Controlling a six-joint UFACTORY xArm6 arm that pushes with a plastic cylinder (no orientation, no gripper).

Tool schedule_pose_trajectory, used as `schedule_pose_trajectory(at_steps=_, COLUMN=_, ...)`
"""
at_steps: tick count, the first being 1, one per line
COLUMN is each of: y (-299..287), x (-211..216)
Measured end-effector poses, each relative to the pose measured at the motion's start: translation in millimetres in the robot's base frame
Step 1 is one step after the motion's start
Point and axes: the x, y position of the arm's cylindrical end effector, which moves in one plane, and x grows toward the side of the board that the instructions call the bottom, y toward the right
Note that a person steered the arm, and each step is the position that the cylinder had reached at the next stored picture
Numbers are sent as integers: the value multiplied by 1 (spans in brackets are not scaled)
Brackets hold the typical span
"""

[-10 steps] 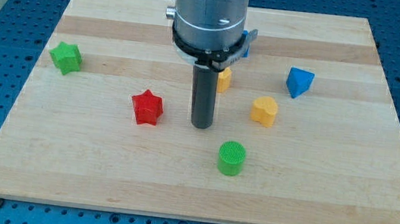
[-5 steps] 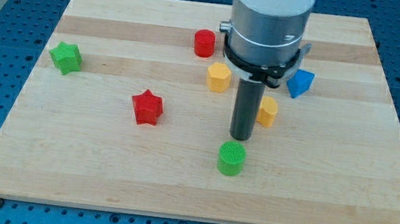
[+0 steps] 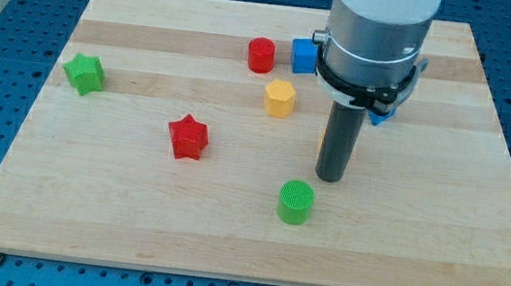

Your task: Push the green circle towards center

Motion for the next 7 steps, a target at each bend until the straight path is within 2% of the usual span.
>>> schedule_pose_trajectory(at_steps=3, y=38, x=13)
schedule_pose_trajectory(at_steps=7, y=39, x=49)
